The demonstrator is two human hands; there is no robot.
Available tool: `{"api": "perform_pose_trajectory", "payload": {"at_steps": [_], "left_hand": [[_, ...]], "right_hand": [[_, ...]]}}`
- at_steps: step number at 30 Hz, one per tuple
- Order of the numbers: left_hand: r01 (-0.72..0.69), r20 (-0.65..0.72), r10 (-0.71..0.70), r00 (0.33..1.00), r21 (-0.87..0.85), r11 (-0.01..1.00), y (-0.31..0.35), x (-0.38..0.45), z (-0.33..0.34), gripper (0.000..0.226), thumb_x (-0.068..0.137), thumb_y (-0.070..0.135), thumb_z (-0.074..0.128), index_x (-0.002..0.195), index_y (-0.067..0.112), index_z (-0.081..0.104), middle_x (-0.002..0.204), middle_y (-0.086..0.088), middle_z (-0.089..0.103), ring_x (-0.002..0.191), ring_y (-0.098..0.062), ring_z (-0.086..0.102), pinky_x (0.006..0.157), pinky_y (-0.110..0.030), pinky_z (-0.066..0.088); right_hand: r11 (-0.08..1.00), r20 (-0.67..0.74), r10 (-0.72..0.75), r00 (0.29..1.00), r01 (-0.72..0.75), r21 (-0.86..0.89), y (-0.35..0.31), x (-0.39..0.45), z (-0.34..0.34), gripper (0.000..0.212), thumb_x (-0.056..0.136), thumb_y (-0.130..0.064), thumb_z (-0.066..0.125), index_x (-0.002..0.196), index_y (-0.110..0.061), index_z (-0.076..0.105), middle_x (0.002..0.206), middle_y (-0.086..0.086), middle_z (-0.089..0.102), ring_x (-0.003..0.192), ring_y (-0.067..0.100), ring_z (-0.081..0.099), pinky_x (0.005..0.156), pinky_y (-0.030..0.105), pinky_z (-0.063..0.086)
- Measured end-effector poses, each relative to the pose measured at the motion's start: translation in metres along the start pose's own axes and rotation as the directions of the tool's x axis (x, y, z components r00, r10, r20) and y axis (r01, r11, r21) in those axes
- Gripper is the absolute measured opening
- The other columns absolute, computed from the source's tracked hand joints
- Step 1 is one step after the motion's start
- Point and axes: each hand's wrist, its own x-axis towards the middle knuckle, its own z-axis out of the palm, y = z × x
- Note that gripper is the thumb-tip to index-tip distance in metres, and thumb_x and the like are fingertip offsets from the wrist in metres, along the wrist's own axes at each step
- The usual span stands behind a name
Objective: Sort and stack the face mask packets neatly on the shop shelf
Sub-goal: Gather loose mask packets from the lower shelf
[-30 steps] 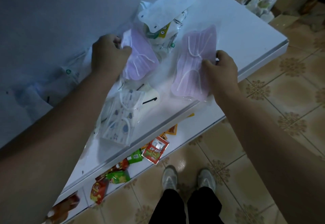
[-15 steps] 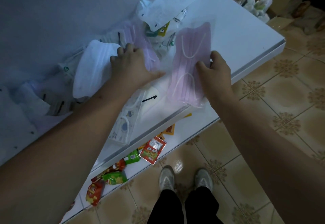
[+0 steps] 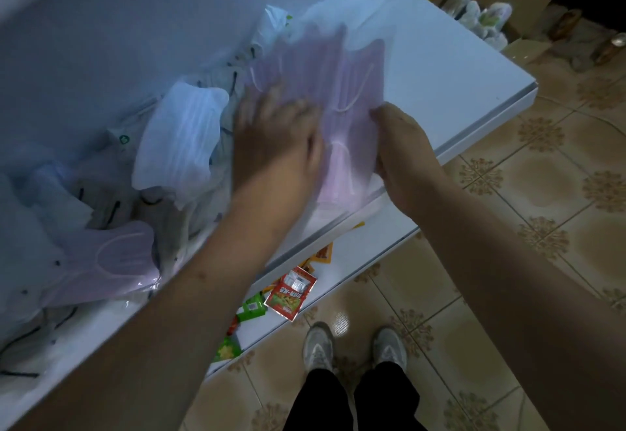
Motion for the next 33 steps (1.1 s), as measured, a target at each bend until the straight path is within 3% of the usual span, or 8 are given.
{"api": "perform_pose_trajectory", "payload": {"at_steps": [3, 8, 15, 19, 23, 26, 30, 33], "left_hand": [[-0.012, 0.109, 0.026, 0.994, -0.122, 0.992, 0.014, -0.025, 0.014, 0.036, 0.098, 0.032, 0.045, 0.121, 0.019, 0.07, 0.128, -0.003, 0.067, 0.129, -0.029, 0.051, 0.109, -0.043, 0.037], [0.142, 0.226, -0.009, 0.974, -0.579, 0.803, 0.009, -0.037, 0.013, 0.048, 0.101, 0.045, 0.038, 0.135, 0.019, 0.061, 0.136, 0.0, 0.058, 0.128, -0.015, 0.049, 0.109, -0.036, 0.04], [0.569, 0.219, -0.527, 0.821, -0.375, 0.732, -0.024, -0.01, 0.024, 0.062, 0.092, 0.048, 0.038, 0.139, 0.012, 0.052, 0.144, -0.01, 0.05, 0.136, -0.028, 0.043, 0.113, -0.042, 0.034], [0.325, 0.404, -0.294, 0.866, -0.01, 0.946, -0.014, -0.008, 0.029, 0.057, 0.1, 0.056, 0.021, 0.136, 0.031, 0.056, 0.159, 0.006, 0.035, 0.153, -0.024, 0.01, 0.121, -0.054, -0.002], [0.167, 0.36, -0.068, 0.931, -0.25, 0.954, 0.007, -0.02, 0.023, 0.067, 0.098, 0.054, 0.008, 0.142, 0.028, 0.052, 0.155, 0.016, 0.039, 0.152, -0.003, 0.0, 0.121, -0.052, -0.012], [0.341, 0.44, -0.122, 0.89, -0.463, 0.818, 0.014, -0.025, 0.02, 0.052, 0.106, 0.047, 0.025, 0.151, 0.027, 0.04, 0.153, 0.018, 0.036, 0.134, 0.029, -0.003, 0.125, -0.048, -0.003], [0.513, 0.534, -0.095, 0.84, -0.726, 0.458, 0.013, -0.033, 0.02, 0.052, 0.101, 0.046, 0.035, 0.152, 0.035, 0.033, 0.138, 0.007, 0.06, 0.127, -0.001, 0.052, 0.112, -0.03, 0.039], [0.425, 0.364, -0.246, 0.898, -0.577, 0.697, 0.009, -0.036, 0.023, 0.051, 0.102, 0.032, 0.041, 0.151, 0.02, 0.037, 0.137, -0.002, 0.059, 0.128, -0.014, 0.05, 0.108, -0.036, 0.042]], "right_hand": [[0.99, 0.084, 0.107, 0.991, -0.114, 0.082, 0.001, 0.002, 0.0, 0.053, 0.092, -0.064, 0.049, 0.112, -0.018, 0.069, 0.099, 0.002, 0.076, 0.09, 0.02, 0.073, 0.081, 0.036, 0.059], [0.991, -0.055, 0.084, 0.995, -0.089, -0.102, 0.009, 0.006, -0.003, 0.018, 0.082, -0.016, 0.074, 0.097, -0.006, 0.071, 0.093, 0.015, 0.075, 0.084, 0.029, 0.073, 0.084, 0.046, 0.06], [0.987, -0.018, 0.155, 0.988, -0.156, -0.033, 0.004, -0.004, -0.02, 0.006, 0.086, -0.009, 0.066, 0.079, -0.009, 0.067, 0.059, 0.001, 0.062, 0.055, 0.017, 0.058, 0.062, 0.029, 0.049], [0.985, -0.083, 0.103, 0.991, -0.114, -0.133, 0.003, -0.005, -0.028, 0.008, 0.086, -0.01, 0.064, 0.08, -0.009, 0.069, 0.063, 0.002, 0.066, 0.056, 0.017, 0.063, 0.056, 0.025, 0.051], [0.978, -0.04, 0.087, 0.995, -0.093, -0.185, 0.004, -0.006, -0.033, 0.015, 0.086, -0.013, 0.066, 0.099, -0.007, 0.072, 0.083, 0.007, 0.075, 0.074, 0.023, 0.072, 0.069, 0.034, 0.058], [0.978, 0.034, 0.073, 0.997, -0.065, -0.196, 0.004, -0.008, -0.036, 0.026, 0.085, -0.021, 0.075, 0.108, -0.009, 0.072, 0.091, 0.008, 0.077, 0.083, 0.025, 0.075, 0.077, 0.039, 0.061], [0.976, 0.062, 0.119, 0.991, -0.105, -0.193, 0.005, -0.008, -0.041, 0.03, 0.081, -0.019, 0.08, 0.108, -0.007, 0.073, 0.092, 0.01, 0.077, 0.085, 0.027, 0.075, 0.081, 0.043, 0.06], [0.964, 0.01, 0.115, 0.993, -0.109, -0.241, 0.006, -0.009, -0.042, 0.023, 0.078, -0.009, 0.079, 0.1, -0.007, 0.074, 0.087, 0.01, 0.076, 0.079, 0.023, 0.074, 0.073, 0.037, 0.06]]}}
